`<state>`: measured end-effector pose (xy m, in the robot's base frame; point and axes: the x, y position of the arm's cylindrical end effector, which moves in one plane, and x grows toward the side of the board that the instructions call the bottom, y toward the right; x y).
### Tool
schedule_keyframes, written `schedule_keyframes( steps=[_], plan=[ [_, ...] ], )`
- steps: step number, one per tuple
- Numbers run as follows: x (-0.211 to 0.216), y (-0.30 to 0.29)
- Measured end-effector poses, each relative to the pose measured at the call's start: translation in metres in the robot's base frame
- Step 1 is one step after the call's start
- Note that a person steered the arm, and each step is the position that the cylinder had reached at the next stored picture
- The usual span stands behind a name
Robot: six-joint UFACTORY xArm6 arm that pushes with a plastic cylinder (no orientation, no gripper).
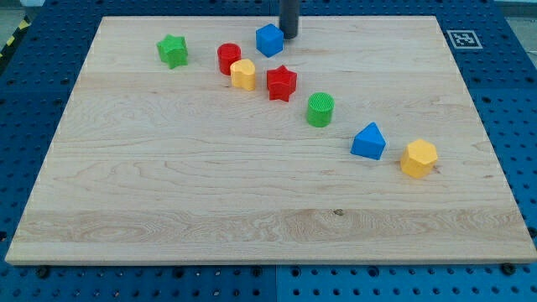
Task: Move the blue cube to the top of the green star
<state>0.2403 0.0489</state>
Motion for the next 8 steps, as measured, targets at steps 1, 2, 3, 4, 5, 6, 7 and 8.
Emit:
schedule_keyframes(
  steps=[1, 2, 3, 4, 5, 6, 7, 8],
  plan=[
    [0.033, 0.028],
    [0.034, -0.01],
    [0.007, -0.1],
    [0.0, -0.152],
    [0.009, -0.125],
    [-0.007, -0.116],
    [-0.039, -0.125],
    [-0.047, -0.148]
  ],
)
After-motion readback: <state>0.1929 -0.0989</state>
